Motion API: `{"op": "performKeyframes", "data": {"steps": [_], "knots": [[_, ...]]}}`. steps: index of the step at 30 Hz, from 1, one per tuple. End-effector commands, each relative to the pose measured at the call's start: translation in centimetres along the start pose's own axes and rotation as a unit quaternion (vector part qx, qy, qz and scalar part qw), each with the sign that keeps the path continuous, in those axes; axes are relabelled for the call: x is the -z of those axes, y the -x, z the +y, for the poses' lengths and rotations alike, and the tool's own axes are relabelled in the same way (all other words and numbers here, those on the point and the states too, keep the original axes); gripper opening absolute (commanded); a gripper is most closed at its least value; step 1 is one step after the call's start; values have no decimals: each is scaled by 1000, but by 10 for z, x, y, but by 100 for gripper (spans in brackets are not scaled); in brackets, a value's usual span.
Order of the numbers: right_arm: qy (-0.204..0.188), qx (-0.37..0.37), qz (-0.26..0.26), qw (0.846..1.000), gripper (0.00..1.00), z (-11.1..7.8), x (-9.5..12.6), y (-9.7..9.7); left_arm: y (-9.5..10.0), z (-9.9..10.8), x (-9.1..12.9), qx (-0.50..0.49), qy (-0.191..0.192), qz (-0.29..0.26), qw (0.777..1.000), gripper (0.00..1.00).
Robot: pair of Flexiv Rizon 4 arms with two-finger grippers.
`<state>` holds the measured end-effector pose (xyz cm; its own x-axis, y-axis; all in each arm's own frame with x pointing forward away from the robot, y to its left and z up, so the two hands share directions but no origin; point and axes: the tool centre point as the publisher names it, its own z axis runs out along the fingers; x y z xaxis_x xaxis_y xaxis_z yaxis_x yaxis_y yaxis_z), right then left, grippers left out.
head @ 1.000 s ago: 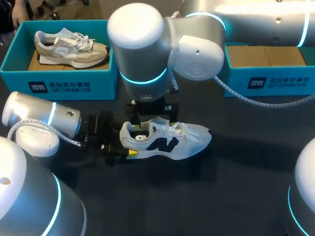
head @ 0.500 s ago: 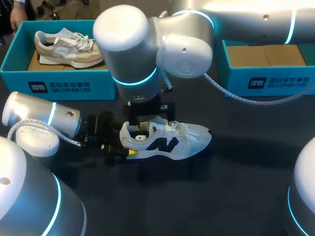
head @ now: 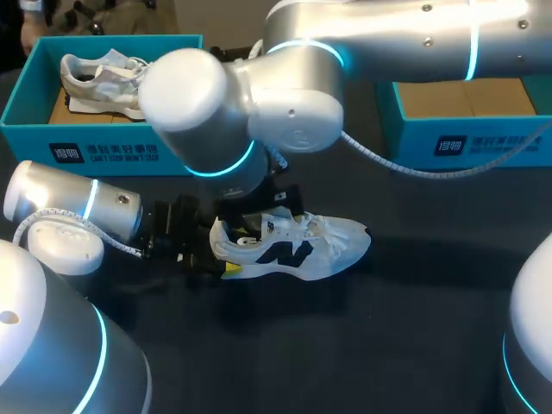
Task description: Take the shoe out of the shoebox, open the shoe tongue, remove and reinsert the insole, then place the shoe into the shoebox
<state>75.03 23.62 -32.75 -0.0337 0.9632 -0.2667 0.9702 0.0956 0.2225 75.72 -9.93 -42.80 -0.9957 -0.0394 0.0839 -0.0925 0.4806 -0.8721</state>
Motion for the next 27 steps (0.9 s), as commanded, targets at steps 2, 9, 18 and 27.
{"op": "performKeyframes", "data": {"steps": [2,9,18,27], "knots": [[3,-158,-88,984,100,-3,-13,-7,0,1,-6,1,2,0,1000,0],[1,-173,-107,979,100,3,-24,-1,0,1,-6,1,2,0,1000,0],[-8,-187,-127,974,100,3,-35,8,0,1,-6,1,2,0,1000,0],[-23,-203,-145,968,100,0,-38,22,0,1,-6,1,2,0,1000,0]]}}
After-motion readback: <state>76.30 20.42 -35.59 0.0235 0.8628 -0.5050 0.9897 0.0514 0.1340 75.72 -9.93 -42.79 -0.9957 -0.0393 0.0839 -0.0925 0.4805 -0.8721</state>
